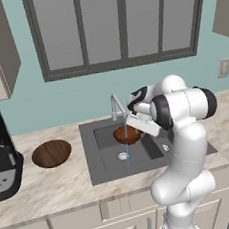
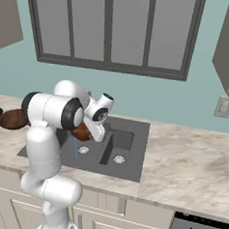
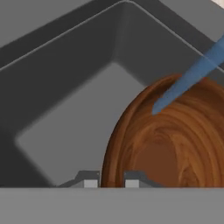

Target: Rinse each bowl for a few seconds and place them down in the sink or on the counter.

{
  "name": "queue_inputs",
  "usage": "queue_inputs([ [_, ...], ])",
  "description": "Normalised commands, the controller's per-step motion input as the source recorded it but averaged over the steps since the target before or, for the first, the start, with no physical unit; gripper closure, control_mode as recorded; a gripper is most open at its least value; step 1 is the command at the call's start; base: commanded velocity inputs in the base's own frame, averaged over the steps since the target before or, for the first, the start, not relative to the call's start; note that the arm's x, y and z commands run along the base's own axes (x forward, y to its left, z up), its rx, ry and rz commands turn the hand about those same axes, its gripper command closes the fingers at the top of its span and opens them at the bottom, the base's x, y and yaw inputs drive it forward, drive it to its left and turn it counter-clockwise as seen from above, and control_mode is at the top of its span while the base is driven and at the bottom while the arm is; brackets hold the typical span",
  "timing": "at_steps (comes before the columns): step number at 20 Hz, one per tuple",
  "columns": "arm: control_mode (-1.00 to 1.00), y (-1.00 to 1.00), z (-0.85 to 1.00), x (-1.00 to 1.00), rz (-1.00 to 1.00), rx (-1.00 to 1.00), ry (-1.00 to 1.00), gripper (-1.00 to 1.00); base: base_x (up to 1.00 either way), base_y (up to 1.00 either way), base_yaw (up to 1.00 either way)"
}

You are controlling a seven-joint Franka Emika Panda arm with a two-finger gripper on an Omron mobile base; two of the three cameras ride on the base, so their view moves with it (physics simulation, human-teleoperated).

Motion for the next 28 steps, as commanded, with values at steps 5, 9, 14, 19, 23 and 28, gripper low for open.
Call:
queue_inputs([
  [5,-1.0,-0.31,0.32,-0.33,0.04,-0.01,-0.05,1.0,0.0,0.0,0.0],
  [9,-1.0,-0.48,0.46,-0.21,0.04,-0.04,-0.08,1.0,0.0,0.0,0.0],
  [14,-1.0,-0.48,0.43,-0.04,0.0,-0.12,-0.04,1.0,0.0,0.0,0.0],
  [19,-1.0,-0.58,0.31,0.0,-0.03,-0.14,0.0,1.0,0.0,0.0,0.0],
  [23,-1.0,-0.73,0.17,0.0,-0.15,-0.06,0.04,1.0,0.0,0.0,0.0],
  [28,-1.0,-0.59,0.01,0.04,-0.3,0.0,0.0,1.0,0.0,0.0,0.0],
])
